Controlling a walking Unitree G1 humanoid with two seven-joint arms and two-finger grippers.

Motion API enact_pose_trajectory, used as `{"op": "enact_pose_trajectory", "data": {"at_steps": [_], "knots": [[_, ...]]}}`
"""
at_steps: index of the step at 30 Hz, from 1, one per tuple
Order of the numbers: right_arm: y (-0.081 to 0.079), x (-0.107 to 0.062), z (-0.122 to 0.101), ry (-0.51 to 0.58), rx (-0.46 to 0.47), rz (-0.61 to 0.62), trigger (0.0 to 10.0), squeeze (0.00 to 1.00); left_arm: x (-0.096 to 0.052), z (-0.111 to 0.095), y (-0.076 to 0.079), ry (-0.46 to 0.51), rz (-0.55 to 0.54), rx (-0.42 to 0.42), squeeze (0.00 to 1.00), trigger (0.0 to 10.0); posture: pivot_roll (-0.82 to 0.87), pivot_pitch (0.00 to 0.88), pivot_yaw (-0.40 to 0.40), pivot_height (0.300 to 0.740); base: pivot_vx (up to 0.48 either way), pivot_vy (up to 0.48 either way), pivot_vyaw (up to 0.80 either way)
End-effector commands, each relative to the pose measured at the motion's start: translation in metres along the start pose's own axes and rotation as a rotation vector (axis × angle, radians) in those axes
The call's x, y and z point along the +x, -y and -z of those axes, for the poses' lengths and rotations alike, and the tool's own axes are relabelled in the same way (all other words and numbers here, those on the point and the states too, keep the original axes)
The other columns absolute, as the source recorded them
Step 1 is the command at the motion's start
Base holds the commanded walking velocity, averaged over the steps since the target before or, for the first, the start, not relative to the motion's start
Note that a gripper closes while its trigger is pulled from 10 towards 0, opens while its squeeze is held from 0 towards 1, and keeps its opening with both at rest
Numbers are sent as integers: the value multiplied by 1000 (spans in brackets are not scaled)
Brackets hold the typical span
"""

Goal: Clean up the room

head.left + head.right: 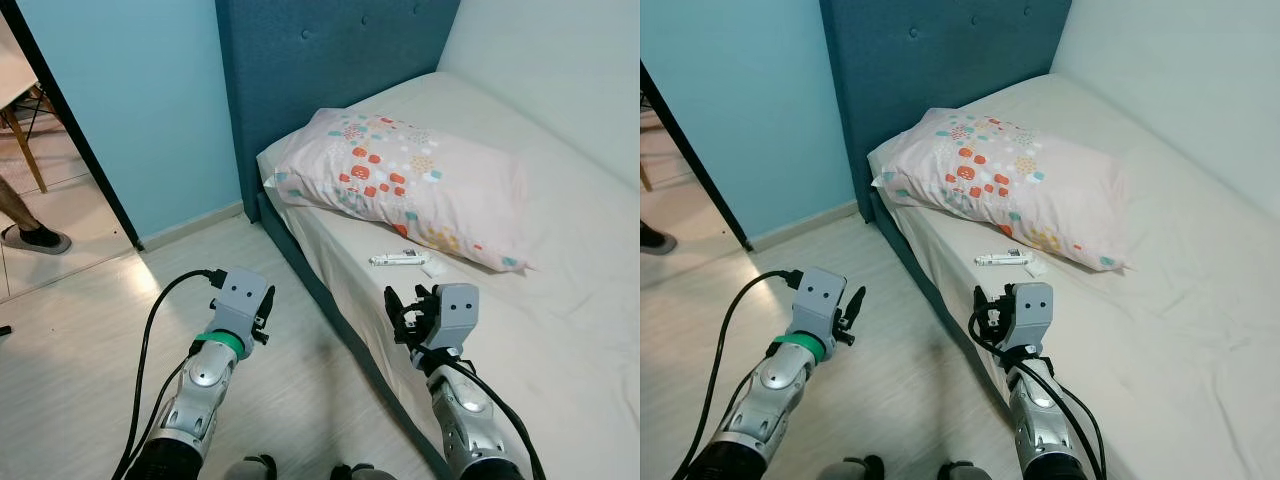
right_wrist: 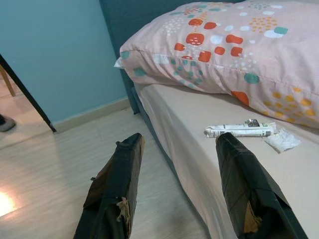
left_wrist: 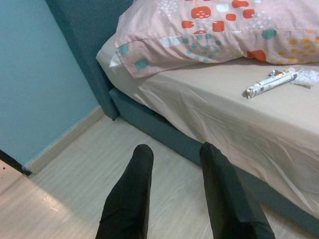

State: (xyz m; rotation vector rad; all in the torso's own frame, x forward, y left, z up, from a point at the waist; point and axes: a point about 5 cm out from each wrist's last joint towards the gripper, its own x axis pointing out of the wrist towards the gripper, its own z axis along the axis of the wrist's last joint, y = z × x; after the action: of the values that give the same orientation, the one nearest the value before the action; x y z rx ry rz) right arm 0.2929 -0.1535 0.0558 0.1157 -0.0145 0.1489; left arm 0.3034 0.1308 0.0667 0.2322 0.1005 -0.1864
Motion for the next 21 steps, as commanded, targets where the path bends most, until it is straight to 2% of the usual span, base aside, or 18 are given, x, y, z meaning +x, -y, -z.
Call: {"op": "enact_pose_trajectory", "data": {"at_steps": [1,11,15,21], "knots": [[2,-4,6,-34,-1,6,10000,0,-3,5,3,-16,6,7,0,10000,15,92,2,740,0,0,0],[-6,-3,8,-41,2,-28,10000,0,-2,5,2,-17,-1,15,0,10000,21,94,3,740,0,0,0],[-8,-2,9,-57,-30,-42,10000,0,-2,4,-1,-6,-32,25,0,10000,24,92,1,740,236,0,800],[-6,-1,6,-42,-19,-37,10000,0,0,2,-2,-2,-51,25,0,10000,19,91,-2,740,480,0,794]]}}
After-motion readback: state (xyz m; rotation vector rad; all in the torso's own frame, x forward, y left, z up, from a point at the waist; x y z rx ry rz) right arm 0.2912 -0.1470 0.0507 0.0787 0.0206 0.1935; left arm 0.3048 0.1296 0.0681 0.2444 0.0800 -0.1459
